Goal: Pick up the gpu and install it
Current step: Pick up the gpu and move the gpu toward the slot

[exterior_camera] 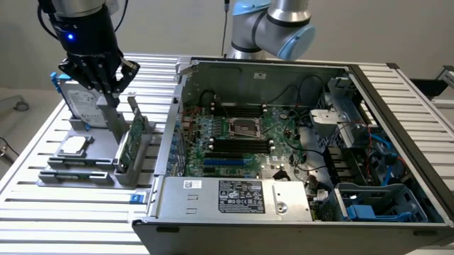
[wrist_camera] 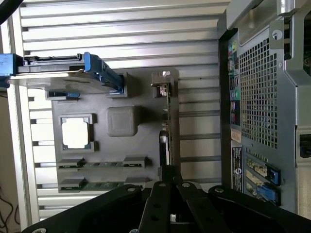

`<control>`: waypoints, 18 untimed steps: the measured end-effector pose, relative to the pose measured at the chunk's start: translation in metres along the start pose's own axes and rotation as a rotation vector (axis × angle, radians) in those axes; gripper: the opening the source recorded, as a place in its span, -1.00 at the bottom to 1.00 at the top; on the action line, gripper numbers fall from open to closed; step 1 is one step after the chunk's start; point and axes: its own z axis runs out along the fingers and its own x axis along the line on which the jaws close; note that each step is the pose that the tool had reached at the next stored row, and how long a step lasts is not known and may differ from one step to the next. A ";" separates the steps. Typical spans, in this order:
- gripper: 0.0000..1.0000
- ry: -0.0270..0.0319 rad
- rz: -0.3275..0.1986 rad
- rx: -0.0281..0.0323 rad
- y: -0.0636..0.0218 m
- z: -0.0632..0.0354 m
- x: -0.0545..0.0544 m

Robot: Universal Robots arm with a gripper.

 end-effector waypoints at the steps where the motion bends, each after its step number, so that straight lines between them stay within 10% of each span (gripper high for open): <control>1: -0.79 0.0000 0.000 0.0000 0.0000 0.0000 0.000; 18: -0.04 -0.0003 -0.002 0.0081 -0.0005 0.0118 0.005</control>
